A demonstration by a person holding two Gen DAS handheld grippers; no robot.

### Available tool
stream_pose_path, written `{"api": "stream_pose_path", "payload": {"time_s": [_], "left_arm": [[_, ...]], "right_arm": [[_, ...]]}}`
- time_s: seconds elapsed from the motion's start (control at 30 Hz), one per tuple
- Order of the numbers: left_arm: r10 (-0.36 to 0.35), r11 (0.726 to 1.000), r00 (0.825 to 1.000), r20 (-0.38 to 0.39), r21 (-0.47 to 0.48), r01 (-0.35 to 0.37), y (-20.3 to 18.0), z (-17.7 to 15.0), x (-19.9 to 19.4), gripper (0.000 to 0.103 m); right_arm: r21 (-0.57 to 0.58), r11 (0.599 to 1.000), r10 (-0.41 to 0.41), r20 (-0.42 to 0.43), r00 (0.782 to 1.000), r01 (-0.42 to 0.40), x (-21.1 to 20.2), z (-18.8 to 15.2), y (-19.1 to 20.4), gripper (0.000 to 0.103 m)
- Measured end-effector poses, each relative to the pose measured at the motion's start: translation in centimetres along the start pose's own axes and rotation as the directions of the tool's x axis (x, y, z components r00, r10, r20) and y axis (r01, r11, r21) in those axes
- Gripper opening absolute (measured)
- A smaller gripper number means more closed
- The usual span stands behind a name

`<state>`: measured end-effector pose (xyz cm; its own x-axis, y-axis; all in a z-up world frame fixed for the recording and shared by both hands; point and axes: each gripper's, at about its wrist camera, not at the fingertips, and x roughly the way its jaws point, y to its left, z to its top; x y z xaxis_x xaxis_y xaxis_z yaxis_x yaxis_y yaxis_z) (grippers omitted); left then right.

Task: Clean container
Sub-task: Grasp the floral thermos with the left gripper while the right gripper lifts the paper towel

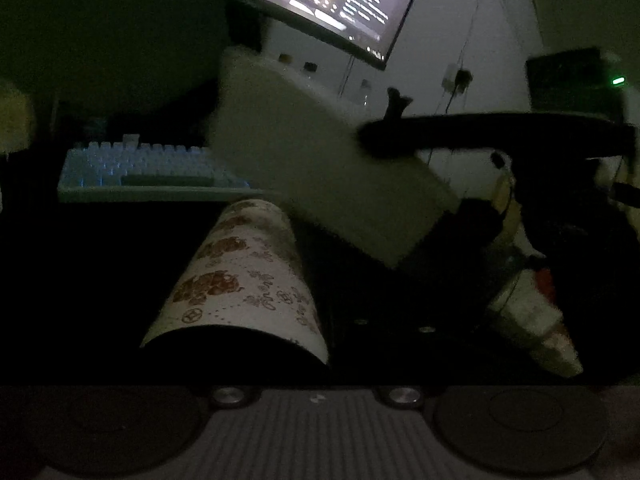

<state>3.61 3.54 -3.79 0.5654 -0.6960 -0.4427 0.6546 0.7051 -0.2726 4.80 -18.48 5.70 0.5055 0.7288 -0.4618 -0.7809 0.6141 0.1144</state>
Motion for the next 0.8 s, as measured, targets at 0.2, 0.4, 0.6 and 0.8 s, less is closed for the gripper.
{"api": "stream_pose_path", "payload": {"time_s": [0.2,0.4,0.6,0.8], "left_arm": [[-0.008,0.998,1.0,-0.023,0.059,0.009,-0.5,-1.2,0.6,0.033],[-0.014,0.999,1.0,-0.02,0.037,0.015,0.2,-1.7,0.6,0.033],[-0.031,0.999,0.999,-0.01,0.033,0.031,0.1,-1.7,0.8,0.04],[-0.031,0.999,1.0,-0.006,0.031,0.031,0.1,-1.6,0.9,0.041]], "right_arm": [[-0.06,0.998,0.026,-0.099,0.995,-0.032,4.2,-1.0,2.3,0.004],[-0.014,0.998,0.055,-0.109,0.993,-0.057,5.5,-1.4,1.9,0.017],[0.092,0.99,0.11,-0.062,0.992,-0.104,5.3,-1.8,0.0,0.058],[0.189,0.979,0.064,0.042,0.997,-0.071,4.4,-2.1,-2.0,0.056]]}}
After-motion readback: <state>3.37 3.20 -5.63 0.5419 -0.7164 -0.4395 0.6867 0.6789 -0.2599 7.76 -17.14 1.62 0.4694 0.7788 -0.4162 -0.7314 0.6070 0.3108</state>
